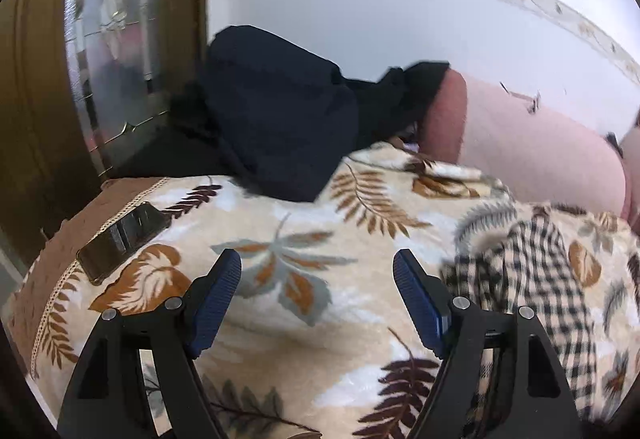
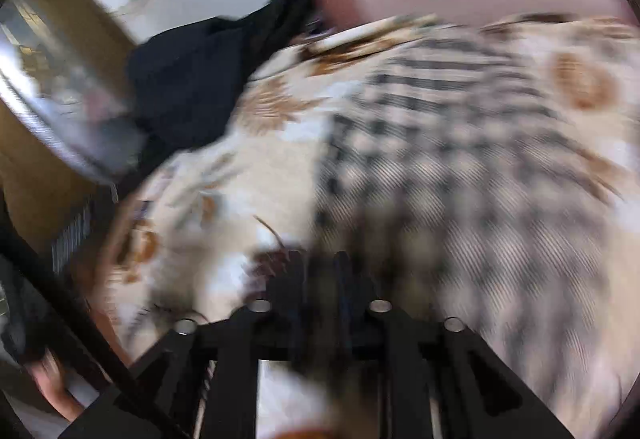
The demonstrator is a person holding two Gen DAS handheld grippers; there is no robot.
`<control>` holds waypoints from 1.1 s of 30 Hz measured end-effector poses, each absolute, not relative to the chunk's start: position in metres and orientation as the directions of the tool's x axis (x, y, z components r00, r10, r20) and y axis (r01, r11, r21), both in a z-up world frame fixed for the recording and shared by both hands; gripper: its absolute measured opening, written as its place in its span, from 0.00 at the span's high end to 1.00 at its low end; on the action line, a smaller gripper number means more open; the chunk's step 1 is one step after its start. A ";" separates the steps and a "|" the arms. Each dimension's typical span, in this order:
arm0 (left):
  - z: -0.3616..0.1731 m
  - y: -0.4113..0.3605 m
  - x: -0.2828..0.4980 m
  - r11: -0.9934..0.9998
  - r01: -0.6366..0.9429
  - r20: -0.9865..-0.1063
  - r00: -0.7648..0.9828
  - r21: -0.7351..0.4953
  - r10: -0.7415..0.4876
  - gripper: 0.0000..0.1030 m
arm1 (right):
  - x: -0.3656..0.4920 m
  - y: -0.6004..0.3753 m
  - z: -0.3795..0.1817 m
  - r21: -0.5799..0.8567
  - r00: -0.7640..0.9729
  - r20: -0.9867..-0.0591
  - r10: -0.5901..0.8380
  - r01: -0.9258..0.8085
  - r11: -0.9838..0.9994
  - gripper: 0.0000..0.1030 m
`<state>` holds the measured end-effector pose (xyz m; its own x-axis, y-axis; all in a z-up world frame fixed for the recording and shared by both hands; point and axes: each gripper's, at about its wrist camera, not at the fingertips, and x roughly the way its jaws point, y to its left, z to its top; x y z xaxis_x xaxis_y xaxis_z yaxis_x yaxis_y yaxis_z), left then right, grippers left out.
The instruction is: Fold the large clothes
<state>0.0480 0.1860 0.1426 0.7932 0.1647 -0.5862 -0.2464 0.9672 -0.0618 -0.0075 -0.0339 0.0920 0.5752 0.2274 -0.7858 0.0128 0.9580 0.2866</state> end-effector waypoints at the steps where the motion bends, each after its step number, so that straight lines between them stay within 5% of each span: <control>1: 0.146 0.191 0.046 0.963 -0.260 -0.581 0.796 -0.073 0.171 0.25 | -0.025 -0.031 0.096 0.253 0.583 -0.788 0.196 0.016 0.967 0.62; 7: 0.168 0.197 0.027 0.951 -0.302 -0.553 0.804 -0.065 0.218 0.25 | -0.121 -0.001 0.118 0.129 0.506 -0.846 0.170 -0.115 0.985 0.61; 18: 0.252 0.180 -0.039 0.948 -0.318 -0.407 0.868 -0.015 0.285 0.12 | -0.176 -0.014 0.116 0.258 0.376 -0.875 0.306 -0.173 0.950 0.61; 23: 0.232 0.184 -0.068 0.952 -0.299 -0.503 0.834 -0.063 0.229 0.12 | -0.181 -0.020 0.135 0.222 0.517 -0.803 0.297 -0.204 0.954 0.61; 26: 0.221 0.172 -0.088 0.957 -0.287 -0.501 0.834 -0.035 0.232 0.12 | -0.165 -0.051 0.142 0.194 0.594 -0.772 0.225 -0.117 0.974 0.46; 33: 0.212 0.132 -0.122 0.980 -0.197 -0.562 0.811 0.004 0.165 0.12 | -0.135 -0.093 0.140 0.042 0.658 -0.752 0.033 -0.001 0.999 0.40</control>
<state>-0.1216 0.1317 0.2118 0.8108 0.1652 -0.5616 -0.1966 0.9805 0.0045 -0.1355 -0.0931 0.1396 0.6582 0.0327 -0.7522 -0.0011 0.9991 0.0424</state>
